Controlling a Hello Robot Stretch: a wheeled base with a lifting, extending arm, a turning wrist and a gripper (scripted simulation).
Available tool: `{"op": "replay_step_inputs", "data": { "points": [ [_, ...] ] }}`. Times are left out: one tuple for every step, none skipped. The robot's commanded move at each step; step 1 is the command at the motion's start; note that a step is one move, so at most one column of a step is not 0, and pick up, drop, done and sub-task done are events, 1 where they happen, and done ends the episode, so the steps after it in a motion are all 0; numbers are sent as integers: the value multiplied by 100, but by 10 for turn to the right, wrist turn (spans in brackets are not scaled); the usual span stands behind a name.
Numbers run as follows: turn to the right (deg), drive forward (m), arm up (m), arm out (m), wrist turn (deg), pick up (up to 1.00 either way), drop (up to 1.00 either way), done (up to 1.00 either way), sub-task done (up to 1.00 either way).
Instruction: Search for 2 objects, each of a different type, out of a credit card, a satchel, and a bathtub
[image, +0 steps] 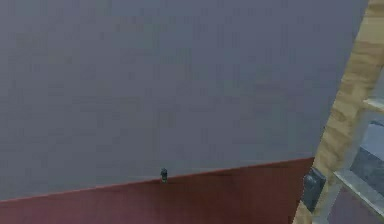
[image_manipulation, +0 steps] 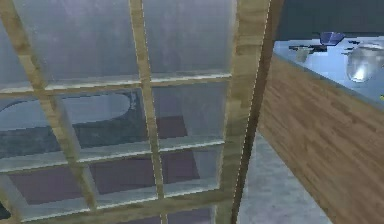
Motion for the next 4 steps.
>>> {"op": "replay_step_inputs", "data": {
  "points": [
    [0,65,0,0,0,0,0,0,0],
    [300,0,0,0,0,0,0,0,0],
    [0,25,0,0,0,0,0,0,0],
    [450,0,0,0,0,0,0,0,0]
  ]
}}
